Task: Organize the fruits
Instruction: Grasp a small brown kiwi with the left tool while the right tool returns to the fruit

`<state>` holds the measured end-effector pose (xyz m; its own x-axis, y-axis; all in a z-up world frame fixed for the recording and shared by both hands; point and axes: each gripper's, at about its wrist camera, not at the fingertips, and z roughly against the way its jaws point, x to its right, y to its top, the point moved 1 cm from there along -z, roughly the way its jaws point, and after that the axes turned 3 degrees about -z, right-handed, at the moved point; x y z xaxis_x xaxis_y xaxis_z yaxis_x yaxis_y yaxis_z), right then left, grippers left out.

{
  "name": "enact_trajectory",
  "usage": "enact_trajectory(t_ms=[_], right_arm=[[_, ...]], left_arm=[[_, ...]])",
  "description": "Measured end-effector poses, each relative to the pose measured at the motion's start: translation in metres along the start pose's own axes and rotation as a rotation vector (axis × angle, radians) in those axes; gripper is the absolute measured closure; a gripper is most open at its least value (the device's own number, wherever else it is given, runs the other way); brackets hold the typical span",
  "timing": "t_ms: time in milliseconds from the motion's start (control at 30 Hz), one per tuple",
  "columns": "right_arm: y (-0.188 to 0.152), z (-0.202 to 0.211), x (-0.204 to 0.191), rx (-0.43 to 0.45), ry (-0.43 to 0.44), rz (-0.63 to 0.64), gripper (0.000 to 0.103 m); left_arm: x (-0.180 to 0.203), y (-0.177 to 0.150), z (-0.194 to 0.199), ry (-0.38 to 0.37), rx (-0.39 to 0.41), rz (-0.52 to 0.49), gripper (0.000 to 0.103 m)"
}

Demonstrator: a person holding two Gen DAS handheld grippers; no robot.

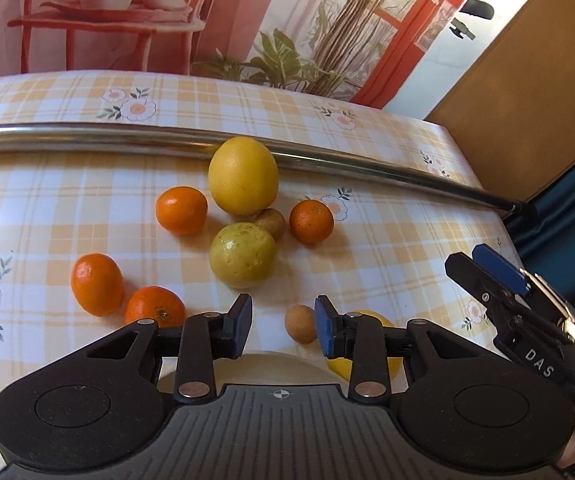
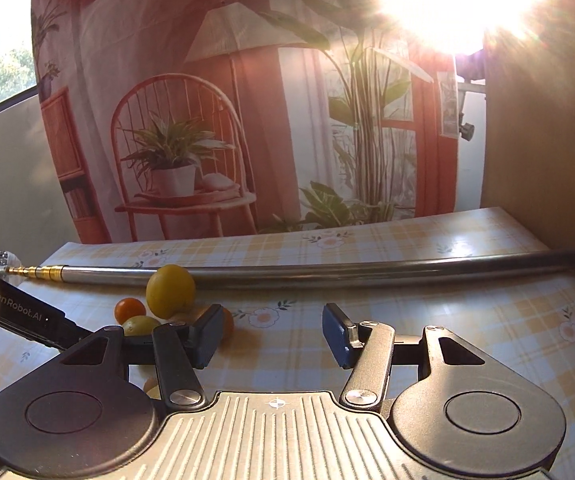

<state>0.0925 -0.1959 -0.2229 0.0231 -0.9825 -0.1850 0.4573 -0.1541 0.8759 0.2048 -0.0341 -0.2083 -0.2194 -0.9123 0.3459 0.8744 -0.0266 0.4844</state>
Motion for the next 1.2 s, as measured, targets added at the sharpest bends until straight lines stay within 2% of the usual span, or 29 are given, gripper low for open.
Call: enact_trajectory(t_ms=[100,333,533,733,767,800,1000,1200], right_arm=[[-0.004,-0.003,0.008,0.001,0.006,-0.032,0.052],[-0.010,-0.007,0.022,0.005,0.027,-0.084,0.052],[-0.013,-0.007,0.030,0.005,0.034,-0.118,0.052],[-0.020,-0.008,0.029,-0.006,0.024,-0.094,0.052],[-0.021,-0.008,0.029,-0.008,0.025,-0.095,0.052],[-0.022,-0.007,0.028,-0.010,0.028,-0.098,0.052],[-0.022,-0.004,0.029,-0.006,0.025,-0.098,0.052],[-0.019,0.000,0.024,-0.011,0.022,-0.084,0.052]], left_arm=[[-0.001,0.004,-0.012,-0.013,-0.036,0.061,0.068],[0.011,0.008,-0.029,-0.003,-0.071,0.088,0.068],[0.013,0.008,-0.040,0.041,-0.096,0.120,0.068],[0.006,0.003,-0.045,0.026,-0.101,0.206,0.069],[0.006,0.002,-0.045,0.028,-0.098,0.203,0.070],[0.006,0.002,-0.045,0.034,-0.097,0.199,0.077],[0.008,0.001,-0.039,0.049,-0.078,0.168,0.077],[0.008,0.003,-0.020,0.057,-0.010,0.125,0.077]])
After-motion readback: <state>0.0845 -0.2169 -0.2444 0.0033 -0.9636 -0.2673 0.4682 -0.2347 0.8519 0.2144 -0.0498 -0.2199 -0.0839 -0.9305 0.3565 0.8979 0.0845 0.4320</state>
